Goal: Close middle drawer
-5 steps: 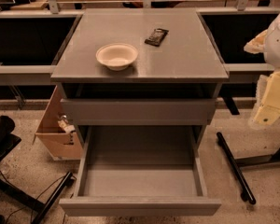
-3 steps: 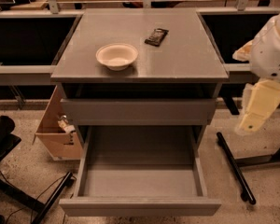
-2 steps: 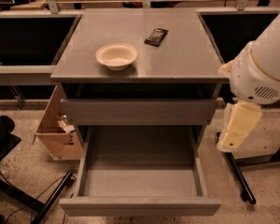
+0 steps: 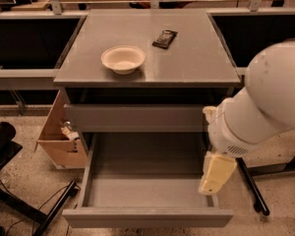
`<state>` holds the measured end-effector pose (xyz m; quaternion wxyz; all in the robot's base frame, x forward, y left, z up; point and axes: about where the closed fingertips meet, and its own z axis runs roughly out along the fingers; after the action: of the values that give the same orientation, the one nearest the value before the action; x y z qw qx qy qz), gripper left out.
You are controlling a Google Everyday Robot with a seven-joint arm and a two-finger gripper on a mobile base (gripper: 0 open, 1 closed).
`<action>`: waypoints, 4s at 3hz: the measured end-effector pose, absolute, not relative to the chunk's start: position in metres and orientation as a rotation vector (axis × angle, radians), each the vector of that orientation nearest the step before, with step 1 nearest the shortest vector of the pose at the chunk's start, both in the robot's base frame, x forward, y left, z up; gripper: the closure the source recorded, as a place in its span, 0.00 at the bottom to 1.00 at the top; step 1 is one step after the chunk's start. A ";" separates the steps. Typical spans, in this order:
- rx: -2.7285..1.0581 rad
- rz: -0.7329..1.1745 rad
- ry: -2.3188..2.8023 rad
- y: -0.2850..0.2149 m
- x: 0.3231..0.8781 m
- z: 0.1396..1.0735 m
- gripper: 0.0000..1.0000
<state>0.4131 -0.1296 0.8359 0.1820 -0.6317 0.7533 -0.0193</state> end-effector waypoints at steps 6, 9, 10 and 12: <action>-1.846 0.032 2.135 -0.089 0.373 0.668 0.19; -2.032 -0.112 2.069 -0.100 0.354 0.552 0.96; -2.003 -0.087 2.092 -0.100 0.356 0.526 1.00; -2.001 -0.039 2.092 -0.091 0.353 0.509 1.00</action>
Offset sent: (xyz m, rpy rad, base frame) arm -0.0410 0.0250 -0.1107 0.1247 0.0431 -0.0524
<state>0.3527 -0.0908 0.5092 0.1230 -0.6860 0.7170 -0.0135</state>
